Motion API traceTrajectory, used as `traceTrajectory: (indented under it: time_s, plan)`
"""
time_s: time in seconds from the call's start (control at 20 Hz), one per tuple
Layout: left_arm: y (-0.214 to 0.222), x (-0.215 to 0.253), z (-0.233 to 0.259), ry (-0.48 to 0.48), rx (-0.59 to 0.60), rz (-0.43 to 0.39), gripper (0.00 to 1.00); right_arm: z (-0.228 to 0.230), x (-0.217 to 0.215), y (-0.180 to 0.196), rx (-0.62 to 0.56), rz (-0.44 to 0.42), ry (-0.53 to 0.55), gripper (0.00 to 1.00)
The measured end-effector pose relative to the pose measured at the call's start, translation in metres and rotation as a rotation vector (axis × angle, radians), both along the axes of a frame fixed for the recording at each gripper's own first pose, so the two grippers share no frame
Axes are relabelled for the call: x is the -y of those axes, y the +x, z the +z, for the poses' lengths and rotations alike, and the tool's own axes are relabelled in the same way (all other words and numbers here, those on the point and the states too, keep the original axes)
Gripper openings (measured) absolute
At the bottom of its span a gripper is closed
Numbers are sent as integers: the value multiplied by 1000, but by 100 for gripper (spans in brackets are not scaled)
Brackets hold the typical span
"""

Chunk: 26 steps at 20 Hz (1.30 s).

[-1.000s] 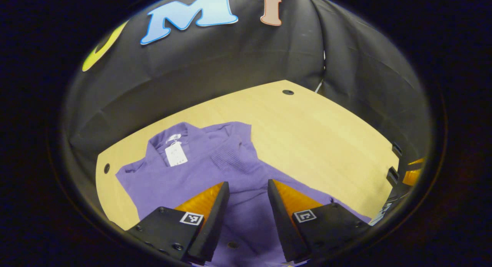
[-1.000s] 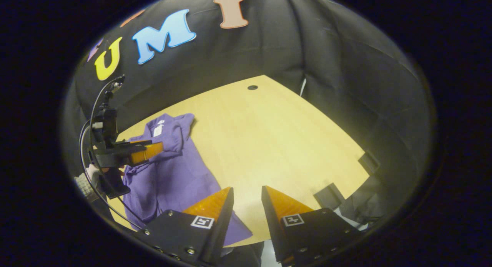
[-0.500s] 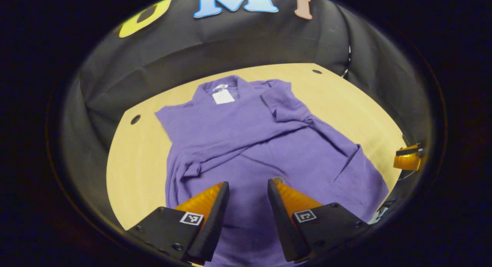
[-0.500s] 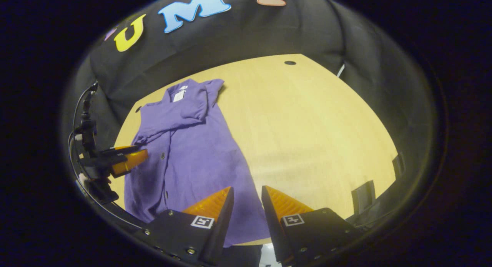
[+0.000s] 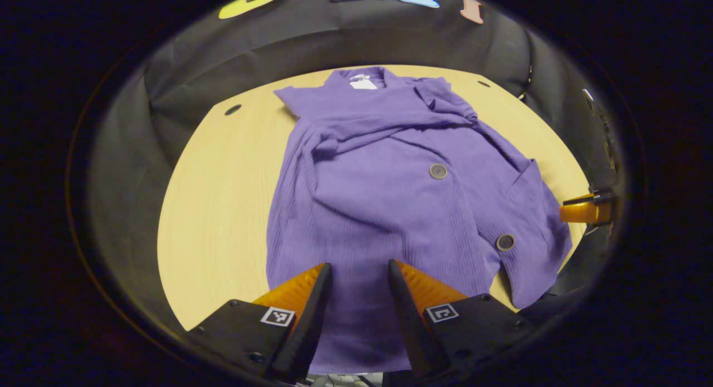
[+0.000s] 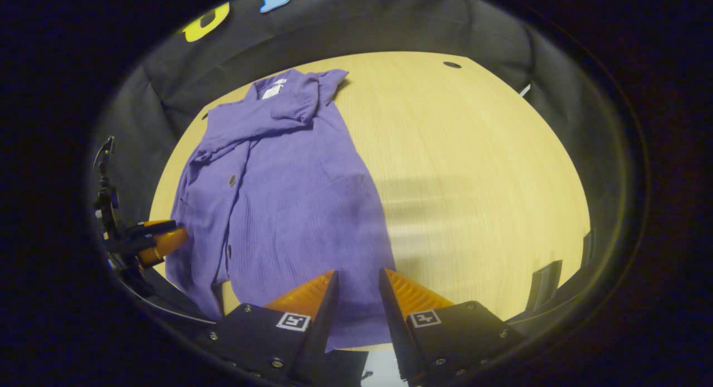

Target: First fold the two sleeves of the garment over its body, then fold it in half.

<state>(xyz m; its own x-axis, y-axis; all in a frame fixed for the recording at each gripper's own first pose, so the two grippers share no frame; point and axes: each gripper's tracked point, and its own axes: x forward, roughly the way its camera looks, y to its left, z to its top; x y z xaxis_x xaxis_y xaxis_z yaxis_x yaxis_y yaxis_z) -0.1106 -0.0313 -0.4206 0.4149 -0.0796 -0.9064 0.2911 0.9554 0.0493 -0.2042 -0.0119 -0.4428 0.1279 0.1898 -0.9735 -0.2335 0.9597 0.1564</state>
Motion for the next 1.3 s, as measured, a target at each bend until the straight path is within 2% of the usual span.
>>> traceTrajectory:
  time_s: [0.1,0.15,0.25,0.3,0.35,0.45,0.5,0.6,0.65,0.7,0.75,0.9,1.0,1.15,1.2,1.25,1.3]
  plan:
    - [-18,-11,-2,7,-27,24,73,-7,-1,-8,-29,19,-13,50]
    - [-26,-14,-3,8,-39,32,76,-9,-1,-11,-42,29,-21,46]
    - [-40,-21,-7,18,-63,41,75,-13,1,-18,-64,43,-37,46]
    - [-45,-25,-9,24,-75,44,71,-14,0,-22,-77,45,-41,46]
    - [-47,-26,-11,23,-82,49,67,-17,1,-26,-91,44,-49,50]
    - [-46,-25,-13,18,-91,54,76,-19,4,-30,-110,44,-71,50]
    - [-45,-25,-15,15,-99,51,75,-19,4,-29,-115,43,-76,54]
    - [-43,-24,-16,19,-115,43,75,-20,2,-30,-138,49,-83,55]
    - [-44,-24,-17,20,-121,42,75,-20,-1,-31,-158,53,-84,59]
    - [-42,-23,-17,19,-125,45,76,-22,-2,-31,-176,59,-101,67]
    - [-42,-24,-18,17,-126,49,75,-22,-2,-30,-191,66,-121,69]
    - [-38,-24,-19,9,-121,63,77,-22,-5,-27,-209,83,-183,67]
    - [-31,-23,-18,2,-109,57,77,-22,-10,-21,-168,95,-190,68]
    - [-23,-22,-19,-3,-89,61,60,-22,-15,-25,-150,116,-191,64]
    - [-22,-21,-19,-3,-91,62,55,-25,-15,-28,-158,128,-194,55]
    - [-22,-20,-19,-2,-93,59,51,-24,-14,-30,-169,139,-196,55]
    - [-16,-22,-19,-2,-69,64,50,-18,-20,-24,-162,121,-160,55]
